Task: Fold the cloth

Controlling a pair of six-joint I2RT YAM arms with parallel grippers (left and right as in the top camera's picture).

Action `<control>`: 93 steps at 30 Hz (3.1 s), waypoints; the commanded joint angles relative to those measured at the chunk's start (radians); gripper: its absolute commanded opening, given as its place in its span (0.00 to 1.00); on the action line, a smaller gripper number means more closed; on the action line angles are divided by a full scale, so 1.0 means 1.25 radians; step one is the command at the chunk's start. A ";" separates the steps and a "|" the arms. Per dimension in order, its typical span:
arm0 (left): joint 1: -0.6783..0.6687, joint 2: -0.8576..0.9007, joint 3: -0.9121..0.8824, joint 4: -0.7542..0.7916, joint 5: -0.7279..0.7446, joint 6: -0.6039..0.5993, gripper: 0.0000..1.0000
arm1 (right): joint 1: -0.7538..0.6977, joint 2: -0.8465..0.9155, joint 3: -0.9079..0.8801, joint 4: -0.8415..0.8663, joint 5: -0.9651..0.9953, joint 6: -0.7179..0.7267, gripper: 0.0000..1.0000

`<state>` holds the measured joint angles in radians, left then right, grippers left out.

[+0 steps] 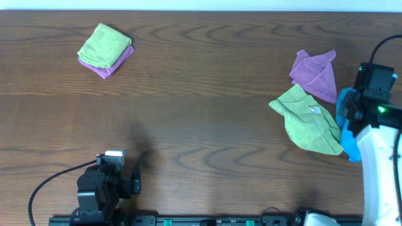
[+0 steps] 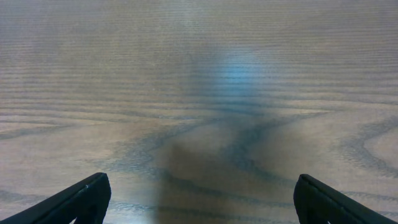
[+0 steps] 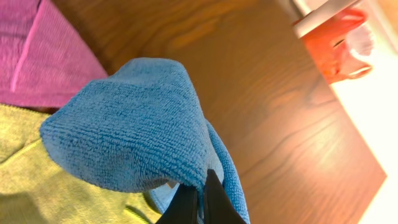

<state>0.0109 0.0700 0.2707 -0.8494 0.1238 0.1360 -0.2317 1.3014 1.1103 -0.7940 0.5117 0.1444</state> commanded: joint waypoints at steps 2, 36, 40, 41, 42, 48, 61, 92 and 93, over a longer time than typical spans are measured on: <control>-0.003 -0.002 -0.010 -0.032 0.000 0.020 0.95 | -0.013 -0.057 0.042 -0.009 0.054 -0.056 0.01; -0.003 -0.002 -0.010 -0.032 0.000 0.020 0.95 | 0.804 0.071 0.316 -0.168 -0.245 -0.035 0.01; -0.003 -0.002 -0.010 -0.032 0.000 0.020 0.95 | 0.905 0.081 0.316 -0.128 -0.283 -0.016 0.01; -0.003 -0.002 -0.010 -0.032 0.000 0.020 0.95 | 0.923 0.081 0.320 -0.121 -0.293 -0.012 0.01; -0.003 -0.002 -0.010 -0.032 0.000 0.020 0.95 | 0.941 0.081 0.330 -0.118 -0.301 -0.005 0.01; -0.003 -0.002 -0.010 -0.032 0.000 0.020 0.95 | 0.981 0.081 0.398 -0.115 -0.327 -0.005 0.01; -0.003 -0.002 -0.010 -0.032 0.000 0.020 0.95 | 0.748 0.337 0.397 -0.090 -0.332 -0.058 0.01; -0.003 -0.002 -0.010 -0.032 0.000 0.020 0.95 | 0.562 0.373 0.247 -0.196 -0.732 -0.156 0.98; -0.003 -0.002 -0.010 -0.032 0.000 0.020 0.95 | 0.588 0.373 0.220 -0.166 -0.720 -0.155 0.98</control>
<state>0.0109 0.0700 0.2707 -0.8494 0.1238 0.1360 0.4541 1.7622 1.4300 -1.0370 -0.3443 -0.0135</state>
